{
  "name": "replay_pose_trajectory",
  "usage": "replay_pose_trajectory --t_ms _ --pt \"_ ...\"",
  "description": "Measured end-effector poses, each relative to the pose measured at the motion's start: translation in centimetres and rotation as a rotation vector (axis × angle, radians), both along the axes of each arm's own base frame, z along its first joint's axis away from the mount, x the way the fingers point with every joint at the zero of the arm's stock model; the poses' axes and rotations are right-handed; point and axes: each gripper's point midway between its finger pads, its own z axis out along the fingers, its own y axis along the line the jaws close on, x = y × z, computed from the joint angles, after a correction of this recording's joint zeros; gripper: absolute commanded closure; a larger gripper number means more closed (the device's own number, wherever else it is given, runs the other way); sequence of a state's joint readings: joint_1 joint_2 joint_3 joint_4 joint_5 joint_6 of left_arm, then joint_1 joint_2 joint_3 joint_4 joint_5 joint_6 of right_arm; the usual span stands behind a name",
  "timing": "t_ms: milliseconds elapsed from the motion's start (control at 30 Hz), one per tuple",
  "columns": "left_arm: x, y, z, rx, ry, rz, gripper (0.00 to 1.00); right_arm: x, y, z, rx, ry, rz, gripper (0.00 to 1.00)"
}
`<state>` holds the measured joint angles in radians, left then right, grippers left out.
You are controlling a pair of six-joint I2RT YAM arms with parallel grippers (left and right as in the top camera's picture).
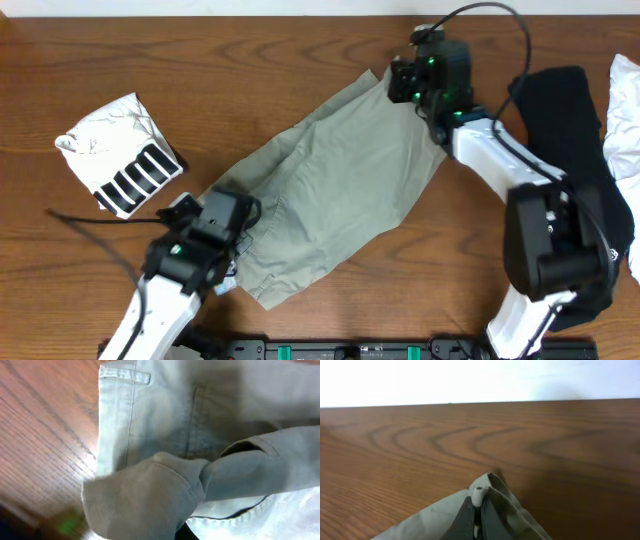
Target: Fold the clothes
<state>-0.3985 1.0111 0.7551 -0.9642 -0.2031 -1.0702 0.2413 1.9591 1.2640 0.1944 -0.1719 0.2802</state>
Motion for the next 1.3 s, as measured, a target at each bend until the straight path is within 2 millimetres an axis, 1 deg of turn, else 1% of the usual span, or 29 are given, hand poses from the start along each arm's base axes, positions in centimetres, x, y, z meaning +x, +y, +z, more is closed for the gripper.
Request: replay_pose_trajectory --t_ms 133,200,367,400,433,467,500,533,567,633,667,700,733,800,833,900,1067,1200,1300 --pt "0.2 0.2 -2.0 0.046 0.076 0.008 0.94 0.7 1.3 -1.9 0.002 -0.017 0.016 0.99" --pt "0.1 0.5 -2.9 0.065 0.121 0.018 0.94 1.0 1.6 -2.7 0.004 -0.027 0.019 0.99" --pt "-0.1 1.3 -4.1 0.089 0.181 0.084 0.94 1.6 2.1 -4.0 0.006 -0.046 0.022 0.99" --pt "0.0 1.6 -4.3 0.096 0.183 0.103 0.93 1.6 2.1 -4.4 0.004 -0.044 0.019 0.99" --pt "0.1 1.8 -4.4 0.106 0.181 0.120 0.90 1.7 2.0 -5.0 -0.001 -0.035 0.014 0.98" --pt "0.3 2.1 -4.4 0.115 0.175 0.132 0.85 1.7 1.9 -5.5 -0.006 -0.028 0.009 0.96" --pt "0.5 2.2 -4.4 0.125 0.164 0.143 0.83 1.6 1.9 -6.2 -0.012 -0.014 0.006 0.88" --pt "0.8 2.4 -4.4 0.134 0.152 0.154 0.78 1.5 1.7 -7.1 -0.018 0.004 0.000 0.76" --pt "1.2 2.6 -4.4 0.143 0.138 0.163 0.71 1.4 1.6 -8.0 -0.029 0.021 0.000 0.68" --pt "1.5 2.7 -4.5 0.153 0.126 0.172 0.59 1.1 1.5 -9.4 -0.039 0.054 -0.007 0.62" --pt "1.7 2.7 -4.6 0.156 0.121 0.173 0.54 1.0 1.4 -10.0 -0.046 0.069 -0.008 0.51" --pt "2.0 2.7 -4.7 0.158 0.115 0.177 0.52 0.8 1.3 -10.6 -0.049 0.086 -0.009 0.39" --pt "2.2 2.7 -4.8 0.160 0.112 0.179 0.50 0.7 1.2 -11.0 -0.054 0.094 -0.011 0.30" --pt "2.5 2.8 -5.2 0.168 0.112 0.183 0.44 0.6 1.1 -11.3 -0.058 0.106 -0.014 0.06" --pt "2.5 2.8 -5.3 0.172 0.116 0.182 0.43 0.7 1.1 -11.2 -0.058 0.101 -0.017 0.01" --pt "2.7 2.8 -5.6 0.180 0.121 0.177 0.41 0.7 1.1 -11.1 -0.062 0.097 -0.013 0.01" --pt "2.8 3.2 -5.7 0.204 0.133 0.142 0.40 0.7 0.8 -11.2 -0.061 0.103 -0.015 0.01" --pt "2.8 4.4 -5.5 0.222 0.137 0.167 0.40 0.3 -0.2 -11.1 -0.069 0.142 -0.028 0.01" --pt "2.5 5.6 -5.5 0.226 0.158 0.203 0.39 -0.4 -0.8 -10.6 -0.085 0.178 -0.031 0.01"
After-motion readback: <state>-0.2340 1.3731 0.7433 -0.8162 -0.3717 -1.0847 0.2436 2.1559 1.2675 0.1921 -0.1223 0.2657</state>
